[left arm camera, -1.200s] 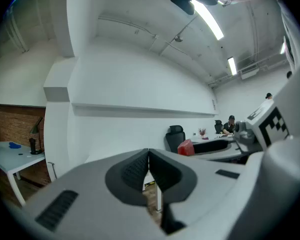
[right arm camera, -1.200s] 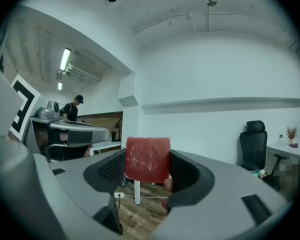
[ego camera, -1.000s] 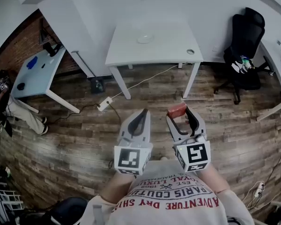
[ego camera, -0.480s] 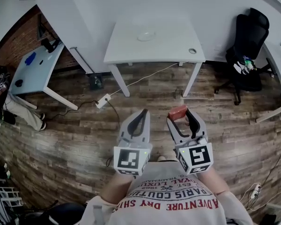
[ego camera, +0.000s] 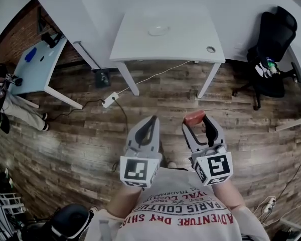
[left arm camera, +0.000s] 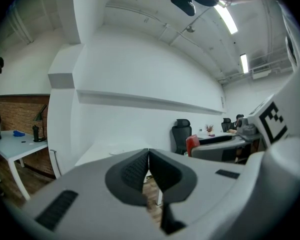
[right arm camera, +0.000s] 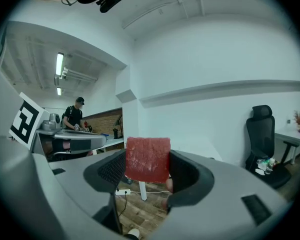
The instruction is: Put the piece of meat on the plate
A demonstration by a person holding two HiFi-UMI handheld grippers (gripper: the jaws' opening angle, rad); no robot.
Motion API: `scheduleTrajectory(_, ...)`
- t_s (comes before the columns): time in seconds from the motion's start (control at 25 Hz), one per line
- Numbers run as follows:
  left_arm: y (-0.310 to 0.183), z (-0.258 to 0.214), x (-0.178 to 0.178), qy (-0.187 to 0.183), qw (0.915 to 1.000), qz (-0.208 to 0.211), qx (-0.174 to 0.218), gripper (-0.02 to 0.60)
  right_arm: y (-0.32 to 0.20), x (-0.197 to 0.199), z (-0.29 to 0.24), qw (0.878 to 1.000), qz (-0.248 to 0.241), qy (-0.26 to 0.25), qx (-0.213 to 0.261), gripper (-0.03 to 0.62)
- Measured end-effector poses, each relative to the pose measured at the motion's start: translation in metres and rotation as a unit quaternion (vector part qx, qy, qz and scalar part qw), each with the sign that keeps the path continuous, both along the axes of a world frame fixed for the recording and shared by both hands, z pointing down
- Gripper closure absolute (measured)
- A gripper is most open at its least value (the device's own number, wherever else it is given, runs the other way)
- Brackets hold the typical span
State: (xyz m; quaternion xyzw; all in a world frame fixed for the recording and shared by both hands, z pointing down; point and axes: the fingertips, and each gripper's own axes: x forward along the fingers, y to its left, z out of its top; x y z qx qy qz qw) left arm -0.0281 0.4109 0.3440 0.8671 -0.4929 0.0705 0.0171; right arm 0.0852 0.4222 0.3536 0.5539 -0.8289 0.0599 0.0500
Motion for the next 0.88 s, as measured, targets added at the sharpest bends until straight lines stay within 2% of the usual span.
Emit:
scheduleTrajectory(0.16, -0.032, 0.009, -0.012, 0.006, 0.9999, -0.006, -0.007, 0.574, -0.032, 0.001, 0.009, 1.0, 0.012, -0.014, -0.014, 0.318)
scheduleTrajectory(0.4, -0.107, 0.005, -0.018, 0.019, 0.9998, 0.004, -0.004, 0.574, -0.098, -0.005, 0.008, 1.0, 0.022, 0.0, -0.017, 0.318)
scheduleTrajectory(0.64, -0.208, 0.001, -0.031, 0.038, 0.9988, 0.028, -0.017, 0.574, -0.191, -0.022, 0.002, 0.999, 0.039, 0.007, -0.023, 0.318)
scheduleTrajectory(0.88, -0.318, -0.016, -0.05, 0.047, 0.9973, 0.055, -0.008, 0.574, -0.294, -0.039, -0.01, 0.997, 0.077, -0.001, -0.027, 0.318)
